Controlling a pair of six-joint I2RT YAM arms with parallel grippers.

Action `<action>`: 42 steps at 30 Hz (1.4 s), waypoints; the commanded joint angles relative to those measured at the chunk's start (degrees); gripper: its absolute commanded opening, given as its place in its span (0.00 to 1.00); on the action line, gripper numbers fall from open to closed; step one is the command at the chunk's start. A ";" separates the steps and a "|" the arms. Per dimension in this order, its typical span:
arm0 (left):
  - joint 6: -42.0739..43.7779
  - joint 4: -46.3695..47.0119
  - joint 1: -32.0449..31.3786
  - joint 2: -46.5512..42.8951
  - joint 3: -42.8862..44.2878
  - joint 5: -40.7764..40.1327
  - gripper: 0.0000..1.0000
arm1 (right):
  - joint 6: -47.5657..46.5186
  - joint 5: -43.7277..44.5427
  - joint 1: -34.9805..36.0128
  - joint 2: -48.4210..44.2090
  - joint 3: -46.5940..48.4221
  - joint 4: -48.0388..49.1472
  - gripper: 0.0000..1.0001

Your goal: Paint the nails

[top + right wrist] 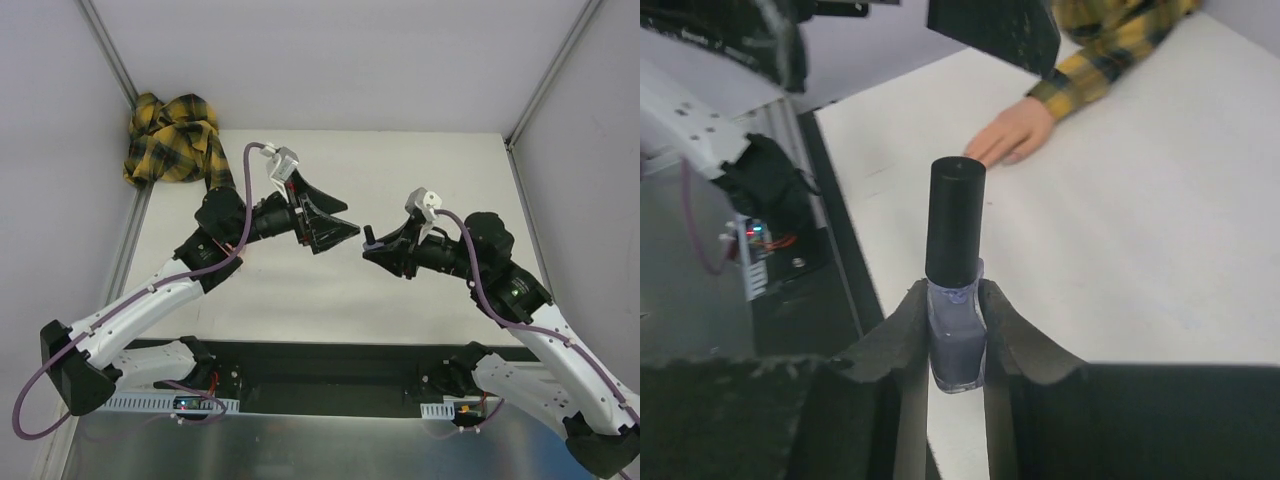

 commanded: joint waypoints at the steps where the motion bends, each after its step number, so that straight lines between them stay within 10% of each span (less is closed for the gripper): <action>1: -5.33 13.13 0.13 2.24 2.11 23.12 0.81 | 6.32 -19.79 -3.07 -0.57 3.11 4.48 0.00; 25: -7.45 9.27 0.12 11.39 9.85 32.19 0.46 | 7.91 -23.78 -5.63 1.98 3.11 7.75 0.00; 29: -6.13 5.93 0.13 11.74 10.90 31.84 0.25 | 7.65 -23.16 -6.15 1.81 3.02 7.75 0.00; 31: -3.42 -0.79 -0.05 11.74 12.48 28.42 0.00 | 7.30 -20.55 -6.07 1.46 2.93 7.31 0.00; 35: 3.79 -23.12 -3.55 10.43 17.75 -2.16 0.00 | 4.94 2.17 -3.27 -0.03 3.54 3.54 0.00; 37: 2.76 -27.72 -10.22 10.16 20.13 -27.68 0.00 | -0.15 30.87 7.91 -1.87 3.29 2.03 0.00; 39: 1.61 -28.62 -14.87 10.68 21.71 -35.55 0.00 | -6.28 50.73 15.96 -2.59 0.39 7.71 0.00; 42: 0.12 -30.54 -16.57 13.75 25.91 -42.69 0.00 | -9.13 55.85 22.41 -1.27 -0.41 10.90 0.00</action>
